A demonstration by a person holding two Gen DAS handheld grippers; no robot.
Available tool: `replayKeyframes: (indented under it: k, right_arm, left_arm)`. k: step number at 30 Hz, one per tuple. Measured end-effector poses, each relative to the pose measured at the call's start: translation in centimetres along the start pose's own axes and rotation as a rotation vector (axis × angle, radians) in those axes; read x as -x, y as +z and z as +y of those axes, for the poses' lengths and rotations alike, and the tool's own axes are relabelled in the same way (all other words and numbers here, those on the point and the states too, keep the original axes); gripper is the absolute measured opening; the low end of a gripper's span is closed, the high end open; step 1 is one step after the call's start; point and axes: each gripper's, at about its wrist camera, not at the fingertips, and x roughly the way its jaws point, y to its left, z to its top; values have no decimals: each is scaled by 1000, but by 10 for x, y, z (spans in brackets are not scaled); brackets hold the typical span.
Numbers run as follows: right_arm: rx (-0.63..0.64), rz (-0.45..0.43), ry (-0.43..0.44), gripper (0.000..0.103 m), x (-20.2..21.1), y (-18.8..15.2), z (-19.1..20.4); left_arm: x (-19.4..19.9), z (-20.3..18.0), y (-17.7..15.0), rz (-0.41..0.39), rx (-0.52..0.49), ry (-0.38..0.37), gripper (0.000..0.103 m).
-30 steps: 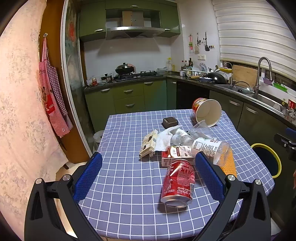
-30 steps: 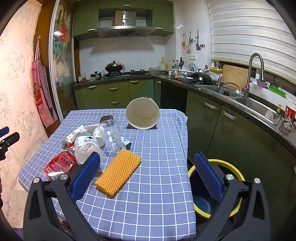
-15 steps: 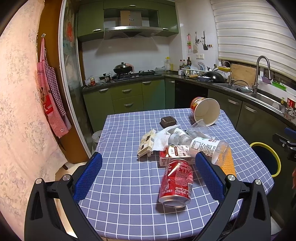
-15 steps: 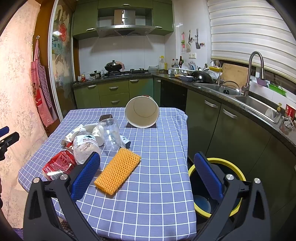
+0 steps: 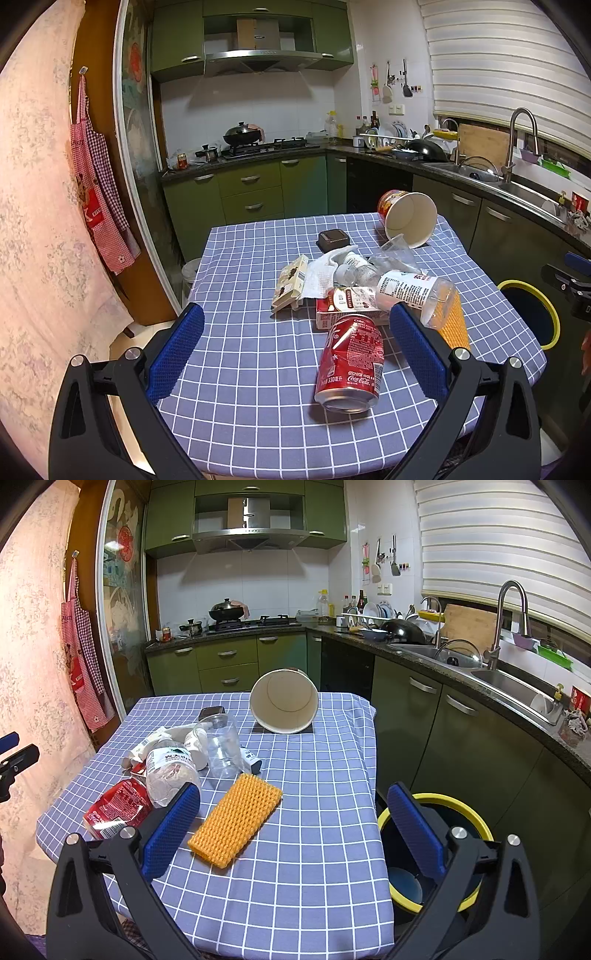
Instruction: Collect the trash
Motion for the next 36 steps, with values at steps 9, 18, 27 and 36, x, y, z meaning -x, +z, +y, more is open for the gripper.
replayKeyframes:
  k: [9,18,27,36]
  right_arm:
    - [0,1,0,97,0,-1,0]
    - [-2,3,1,97,0,0,0]
    - [-3,4,1,97,-1,-1,0]
    - [-3,10,2,97,-4,-4,3]
  left_arm:
    - [0,0,0,1,1,0,99]
    - [0,-1,-1,1,0,-2,99]
    - [-1,-4,-1,4,-5,-2,99]
    - [-2,-5,-2,5,-5,-3,99]
